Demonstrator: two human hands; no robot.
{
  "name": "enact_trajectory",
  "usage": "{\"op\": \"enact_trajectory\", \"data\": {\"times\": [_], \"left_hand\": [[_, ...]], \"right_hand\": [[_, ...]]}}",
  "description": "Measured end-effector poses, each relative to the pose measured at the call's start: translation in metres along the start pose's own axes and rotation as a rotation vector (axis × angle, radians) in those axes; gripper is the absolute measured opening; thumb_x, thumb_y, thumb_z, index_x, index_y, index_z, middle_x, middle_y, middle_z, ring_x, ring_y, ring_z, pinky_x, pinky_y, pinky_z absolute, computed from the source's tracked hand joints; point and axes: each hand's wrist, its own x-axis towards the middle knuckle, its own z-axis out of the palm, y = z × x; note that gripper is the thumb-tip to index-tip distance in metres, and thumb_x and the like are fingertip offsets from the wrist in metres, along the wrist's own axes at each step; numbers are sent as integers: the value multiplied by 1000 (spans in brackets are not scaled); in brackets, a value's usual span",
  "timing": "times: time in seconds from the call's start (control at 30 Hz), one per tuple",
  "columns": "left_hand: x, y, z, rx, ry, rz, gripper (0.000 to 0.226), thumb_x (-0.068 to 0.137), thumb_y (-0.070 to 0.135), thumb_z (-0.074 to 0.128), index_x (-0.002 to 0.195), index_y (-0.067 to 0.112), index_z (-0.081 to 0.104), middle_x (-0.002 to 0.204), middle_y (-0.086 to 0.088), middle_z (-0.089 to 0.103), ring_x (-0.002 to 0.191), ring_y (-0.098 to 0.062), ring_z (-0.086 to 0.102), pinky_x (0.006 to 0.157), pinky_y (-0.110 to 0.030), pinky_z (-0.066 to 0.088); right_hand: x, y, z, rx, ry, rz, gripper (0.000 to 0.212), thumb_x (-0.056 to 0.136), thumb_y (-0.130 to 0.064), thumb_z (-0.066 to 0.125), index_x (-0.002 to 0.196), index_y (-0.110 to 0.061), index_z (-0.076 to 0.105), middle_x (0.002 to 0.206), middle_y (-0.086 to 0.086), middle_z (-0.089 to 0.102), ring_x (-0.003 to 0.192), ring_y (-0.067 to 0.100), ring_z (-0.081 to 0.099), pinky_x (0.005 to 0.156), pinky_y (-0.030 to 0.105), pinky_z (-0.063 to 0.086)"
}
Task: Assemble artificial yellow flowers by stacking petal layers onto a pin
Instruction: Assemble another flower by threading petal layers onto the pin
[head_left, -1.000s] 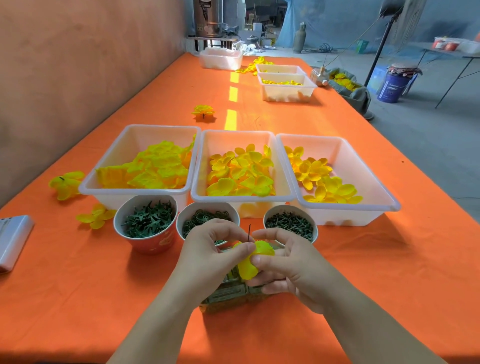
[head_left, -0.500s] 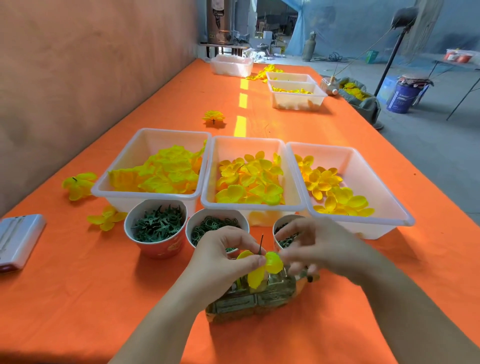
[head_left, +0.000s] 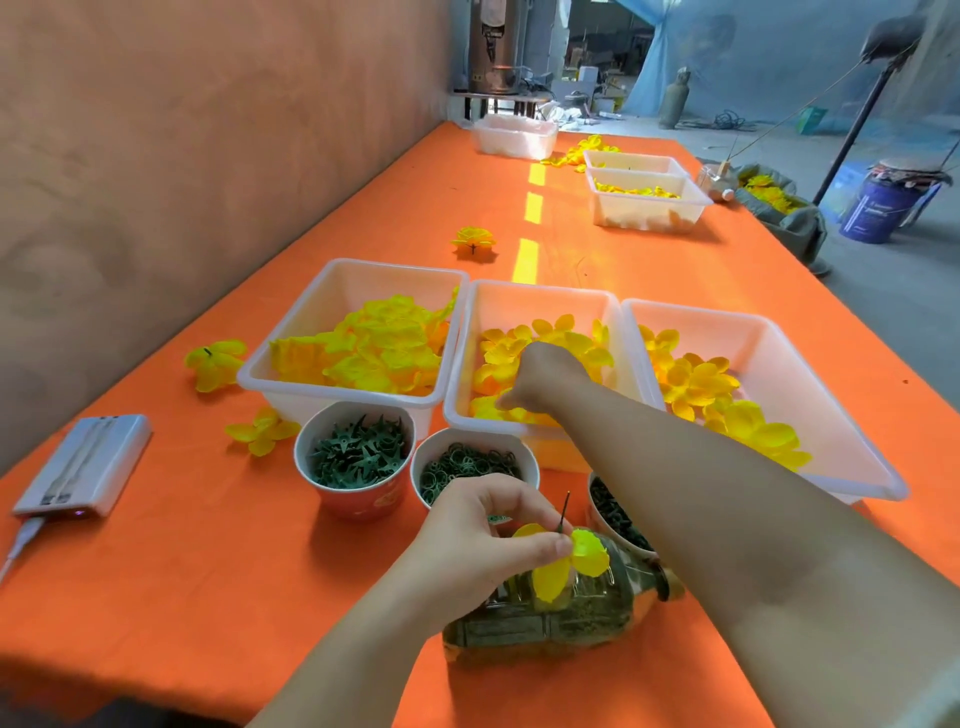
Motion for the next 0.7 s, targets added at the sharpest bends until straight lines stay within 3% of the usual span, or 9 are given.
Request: {"op": "enact_trajectory", "data": {"times": [0.1, 0.17, 0.3, 0.4, 0.5, 0.6, 0.7], "left_hand": [[1, 1, -1, 8, 4, -7, 11, 72, 32, 81, 78, 23, 77, 94, 2, 70, 99, -16, 67, 96, -41, 53], [1, 0, -1, -3, 2, -8, 13, 72, 31, 81, 79, 21, 77, 94, 0, 71, 99, -17, 68, 97, -43, 53], [2, -1, -1, -14, -3, -8, 19, 69, 37, 80, 79, 22, 77, 94, -1, 72, 100, -19, 68, 101, -48, 51], [2, -1, -1, -14, -17, -6, 19, 68, 38, 80, 78, 23, 76, 93, 0, 73, 99, -18, 68, 102, -50, 50], [2, -2, -1, -25, -23, -7, 17, 68, 37, 81, 77, 23, 76, 93, -2, 73, 98, -17, 68, 101, -49, 51], [2, -2, -1, -28, -28, 2, 14, 70, 34, 81, 78, 23, 76, 93, -3, 73, 98, -18, 68, 100, -46, 52], [2, -2, -3, -25, -48, 5, 15, 71, 32, 81, 81, 21, 77, 94, -2, 74, 99, -19, 69, 100, -40, 53]], "right_hand": [[3, 0, 0, -15, -58, -11, 16, 81, -19, 75, 83, -11, 61, 82, 7, 62, 75, 26, 59, 56, 30, 44], [0, 6, -6, 12, -77, -40, 18, 80, -19, 76, 90, -7, 70, 88, 10, 68, 84, 27, 66, 66, 35, 52], [-12, 25, -22, 81, 41, -95, 2, 86, -13, 71, 84, -12, 71, 92, 10, 74, 86, 26, 71, 71, 32, 55], [-23, 39, -31, 171, 122, -109, 12, 93, -7, 61, 94, -14, 70, 106, 8, 73, 73, 24, 73, 78, 36, 59], [-35, 49, -40, 260, 215, -114, 26, 93, -4, 62, 115, -16, 70, 128, 8, 62, 70, 21, 71, 72, 31, 53], [-45, 57, -48, 289, 280, -126, 35, 87, -4, 67, 120, -16, 70, 125, 12, 64, 102, 27, 66, 78, 30, 47], [-56, 59, -54, 300, 339, -127, 18, 83, -9, 70, 98, -16, 77, 105, 7, 72, 98, 24, 65, 73, 27, 43]]}}
